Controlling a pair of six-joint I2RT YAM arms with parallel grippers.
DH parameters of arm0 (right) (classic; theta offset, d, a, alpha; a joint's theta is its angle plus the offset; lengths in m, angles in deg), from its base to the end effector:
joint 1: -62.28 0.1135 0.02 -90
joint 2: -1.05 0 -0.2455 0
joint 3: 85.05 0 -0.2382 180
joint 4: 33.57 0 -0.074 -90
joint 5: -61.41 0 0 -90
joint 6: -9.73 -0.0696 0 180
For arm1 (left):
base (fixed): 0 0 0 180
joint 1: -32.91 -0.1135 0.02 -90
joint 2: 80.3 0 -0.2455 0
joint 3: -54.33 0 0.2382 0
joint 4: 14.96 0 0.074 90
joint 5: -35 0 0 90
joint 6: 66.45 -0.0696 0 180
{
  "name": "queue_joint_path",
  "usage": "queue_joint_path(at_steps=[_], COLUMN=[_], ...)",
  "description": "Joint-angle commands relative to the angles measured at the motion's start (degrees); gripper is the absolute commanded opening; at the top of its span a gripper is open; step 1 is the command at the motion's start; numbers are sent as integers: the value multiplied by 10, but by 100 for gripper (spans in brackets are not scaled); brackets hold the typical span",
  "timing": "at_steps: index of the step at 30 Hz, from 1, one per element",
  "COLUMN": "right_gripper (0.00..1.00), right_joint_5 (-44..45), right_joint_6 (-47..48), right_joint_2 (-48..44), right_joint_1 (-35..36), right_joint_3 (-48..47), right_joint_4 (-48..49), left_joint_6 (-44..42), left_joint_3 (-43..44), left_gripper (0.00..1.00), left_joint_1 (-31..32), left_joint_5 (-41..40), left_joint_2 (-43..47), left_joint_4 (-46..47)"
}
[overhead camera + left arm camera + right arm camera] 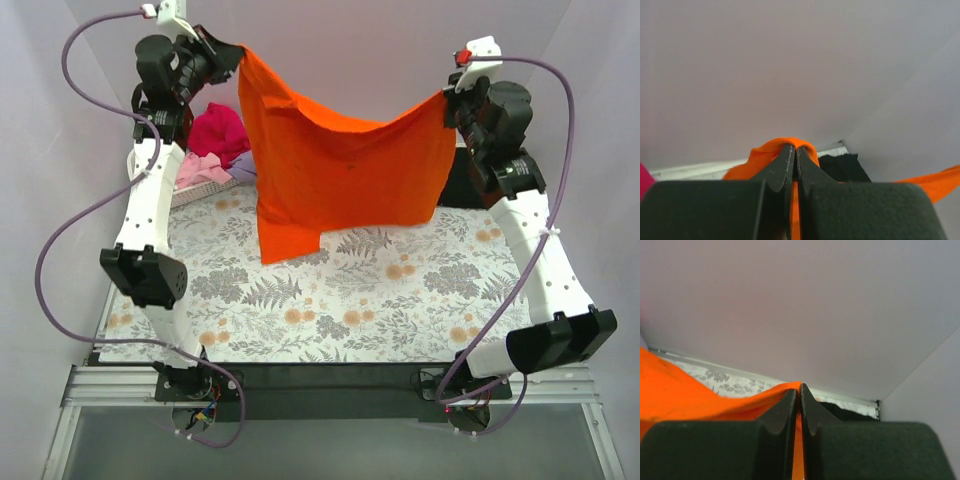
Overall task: Fold and stack the t-shirts
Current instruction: Flatten the tshirt out
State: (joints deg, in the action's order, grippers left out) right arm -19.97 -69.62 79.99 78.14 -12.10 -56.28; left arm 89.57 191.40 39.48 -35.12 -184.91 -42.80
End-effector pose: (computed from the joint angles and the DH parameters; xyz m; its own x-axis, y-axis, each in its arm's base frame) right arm 0.3157 0.0788 0.4801 0.1124 -0.1580 -0.9810 -0.1078 0.9795 -0.1701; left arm 0.4164 -0.0718 0.4901 -0.3734 -0.8219 -0.4301 0.2537 0.3555 -0.8996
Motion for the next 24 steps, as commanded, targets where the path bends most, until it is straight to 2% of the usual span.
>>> queue_joint_path(at_steps=[1,2,6,7,9,10,12,13,15,17,18,24], right_gripper=[1,1,1,1,1,1,1,1,1,1,1,1], right_joint_5=[-57,-62,-79,-82,-82,-81,-74,-70,-54,-41,-27,64], right_joint_6=[12,16,39,42,47,46,43,33,17,-15,-25,-99], right_joint_2=[10,17,1,-7,-35,-47,-79,-89,-112,-122,-121,-113], right_joint_1=[-21,-22,-28,-28,-29,-30,-31,-32,-32,-31,-30,-19], right_joint_3=[-111,-119,-87,-67,9,39,146,187,290,339,378,450], right_joint_4=[72,71,67,70,72,72,76,76,76,67,38,-79], left_joint_6=[47,56,74,75,68,67,65,73,89,93,95,106], left_joint_3=[159,166,24,-71,-189,-304,-408,-514,-602,-707,-737,-921], left_gripper=[0,0,0,0,0,0,0,0,0,0,0,0], left_joint_1=[-39,-45,-58,-58,-58,-58,-57,-56,-45,-22,-15,41], left_joint_5=[96,105,163,181,186,184,177,185,190,170,158,37], left_joint_2=[-49,-49,16,60,110,162,214,258,292,325,332,368], left_joint_4=[-20,-12,70,104,134,172,197,224,246,245,244,221])
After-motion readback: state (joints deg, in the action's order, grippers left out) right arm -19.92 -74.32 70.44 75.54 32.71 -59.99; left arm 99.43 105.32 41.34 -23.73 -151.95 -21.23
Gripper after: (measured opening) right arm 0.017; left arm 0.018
